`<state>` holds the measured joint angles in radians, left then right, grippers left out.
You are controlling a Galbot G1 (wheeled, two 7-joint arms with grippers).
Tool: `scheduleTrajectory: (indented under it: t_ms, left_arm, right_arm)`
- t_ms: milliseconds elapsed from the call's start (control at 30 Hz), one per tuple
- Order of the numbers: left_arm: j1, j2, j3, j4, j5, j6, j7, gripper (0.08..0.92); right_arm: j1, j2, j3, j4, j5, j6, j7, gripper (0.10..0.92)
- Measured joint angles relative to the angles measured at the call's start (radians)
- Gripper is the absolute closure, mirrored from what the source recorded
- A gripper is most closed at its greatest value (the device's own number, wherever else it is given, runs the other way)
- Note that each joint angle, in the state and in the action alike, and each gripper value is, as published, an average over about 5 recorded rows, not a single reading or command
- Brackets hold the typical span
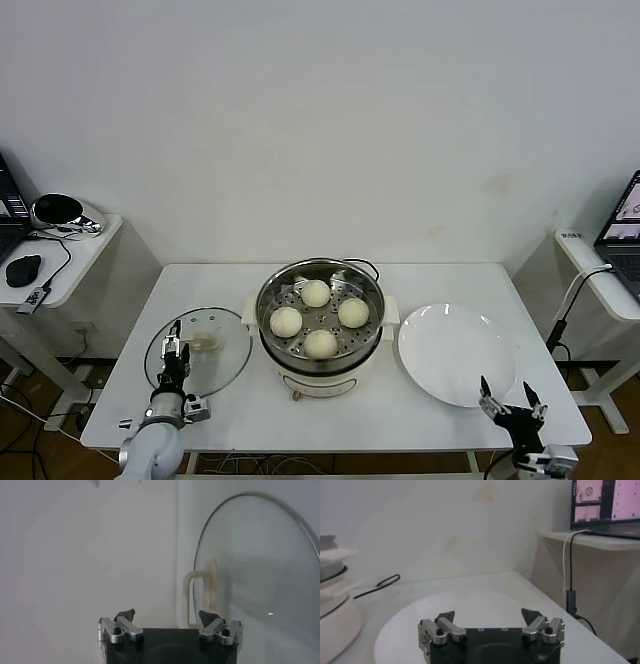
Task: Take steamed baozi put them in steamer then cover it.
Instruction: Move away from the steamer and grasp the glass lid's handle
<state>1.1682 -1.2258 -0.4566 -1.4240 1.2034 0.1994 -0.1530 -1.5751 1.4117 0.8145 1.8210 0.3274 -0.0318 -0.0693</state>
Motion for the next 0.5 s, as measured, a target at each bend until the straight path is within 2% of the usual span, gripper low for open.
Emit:
scheduleTrajectory:
  t_ms: [500]
  left_arm:
    - [-0.057,-0.014,0.026,0.059,-0.026,0.048,-0.008,0.177]
  right_arm:
    - [0.005,0.022,-0.006,-0.020,-0.025,0.015,0.000,0.203]
